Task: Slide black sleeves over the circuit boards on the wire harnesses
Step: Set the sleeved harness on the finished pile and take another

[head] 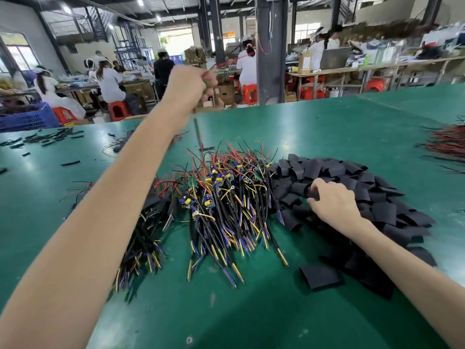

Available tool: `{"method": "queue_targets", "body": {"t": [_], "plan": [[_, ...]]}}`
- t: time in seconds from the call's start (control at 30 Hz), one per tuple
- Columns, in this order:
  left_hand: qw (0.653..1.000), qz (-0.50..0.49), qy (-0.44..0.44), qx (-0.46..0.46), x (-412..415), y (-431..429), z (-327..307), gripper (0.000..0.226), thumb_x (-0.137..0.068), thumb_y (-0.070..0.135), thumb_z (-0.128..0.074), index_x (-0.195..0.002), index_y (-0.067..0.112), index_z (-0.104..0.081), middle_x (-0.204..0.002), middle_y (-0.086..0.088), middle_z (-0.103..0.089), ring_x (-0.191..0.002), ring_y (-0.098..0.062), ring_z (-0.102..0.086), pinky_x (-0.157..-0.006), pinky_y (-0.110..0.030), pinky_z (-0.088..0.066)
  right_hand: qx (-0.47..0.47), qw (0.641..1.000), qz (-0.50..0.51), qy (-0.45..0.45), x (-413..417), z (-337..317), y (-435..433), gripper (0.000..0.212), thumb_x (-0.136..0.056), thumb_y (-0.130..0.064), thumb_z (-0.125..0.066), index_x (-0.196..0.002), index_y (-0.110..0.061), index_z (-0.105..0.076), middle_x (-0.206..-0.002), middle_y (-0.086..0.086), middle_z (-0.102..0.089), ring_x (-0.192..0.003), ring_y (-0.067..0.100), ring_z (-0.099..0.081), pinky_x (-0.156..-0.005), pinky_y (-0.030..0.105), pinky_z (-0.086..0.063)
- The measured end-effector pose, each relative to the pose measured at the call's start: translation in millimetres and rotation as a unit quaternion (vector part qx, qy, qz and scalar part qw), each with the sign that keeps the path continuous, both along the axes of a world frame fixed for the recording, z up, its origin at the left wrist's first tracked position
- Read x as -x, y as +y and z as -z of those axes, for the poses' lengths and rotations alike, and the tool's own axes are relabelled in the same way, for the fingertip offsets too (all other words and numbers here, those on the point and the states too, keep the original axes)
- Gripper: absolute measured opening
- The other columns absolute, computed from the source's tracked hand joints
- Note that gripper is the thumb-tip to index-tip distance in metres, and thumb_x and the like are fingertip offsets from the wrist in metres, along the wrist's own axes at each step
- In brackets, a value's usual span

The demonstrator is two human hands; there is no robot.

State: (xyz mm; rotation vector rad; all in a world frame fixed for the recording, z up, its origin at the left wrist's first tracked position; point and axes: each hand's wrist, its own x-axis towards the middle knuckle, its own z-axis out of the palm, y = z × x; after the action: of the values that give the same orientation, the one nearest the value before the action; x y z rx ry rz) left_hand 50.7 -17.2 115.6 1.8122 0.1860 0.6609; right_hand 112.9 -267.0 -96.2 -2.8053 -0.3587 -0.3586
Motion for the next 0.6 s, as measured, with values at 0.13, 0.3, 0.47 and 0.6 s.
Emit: {"method": "queue_targets", "body": {"t": [0.13,0.3,0.47,0.6], "plan": [[0.907,-0.109,-0.042,-0.405,34,6,7,0.022,-0.097,0.016,-0.042,-0.101,0.012,-0.063,-0.092,-0.001,-0.063,-0.064,-0.003,-0.055,-0.06,-0.019,-0.046,-0.034,0.999,-0.01,0.017,2,-3,-1,0.03,-0.086,-0.013,-0.053,-0.114,-0.007,-0.044,-0.075,0.012,-0.056,-0.083,0.032,-0.05,-0.066,0.036,-0.038],[0.838,-0.119,-0.05,-0.531,59,16,99,0.021,-0.098,0.017,-0.047,-0.092,0.007,-0.064,-0.087,-0.004,-0.058,-0.084,-0.021,-0.045,-0.084,-0.035,-0.036,-0.024,1.0,0.011,-0.017,7,-11,-1,0.037,-0.088,-0.011,-0.052,-0.121,-0.004,-0.039,-0.084,0.015,-0.053,-0.085,0.03,-0.043,-0.072,0.04,-0.04],[0.846,-0.104,-0.002,-0.523,71,22,170,0.021,-0.099,0.017,-0.048,-0.093,0.005,-0.065,-0.089,-0.01,-0.065,-0.083,-0.032,-0.054,-0.081,-0.046,-0.042,-0.057,0.997,-0.001,-0.048,10,-21,4,0.044,-0.081,-0.013,-0.06,-0.119,0.001,-0.043,-0.099,0.02,-0.055,-0.094,0.036,-0.05,-0.077,0.039,-0.039],[0.875,-0.117,-0.03,-0.469,80,13,187,0.024,-0.094,0.018,-0.051,-0.083,0.002,-0.065,-0.08,-0.01,-0.066,-0.074,-0.032,-0.056,-0.074,-0.042,-0.045,-0.135,0.987,-0.076,-0.033,23,-19,18,0.044,-0.076,-0.016,-0.065,-0.117,-0.006,-0.054,-0.105,0.011,-0.052,-0.096,0.029,-0.053,-0.078,0.03,-0.037]]}}
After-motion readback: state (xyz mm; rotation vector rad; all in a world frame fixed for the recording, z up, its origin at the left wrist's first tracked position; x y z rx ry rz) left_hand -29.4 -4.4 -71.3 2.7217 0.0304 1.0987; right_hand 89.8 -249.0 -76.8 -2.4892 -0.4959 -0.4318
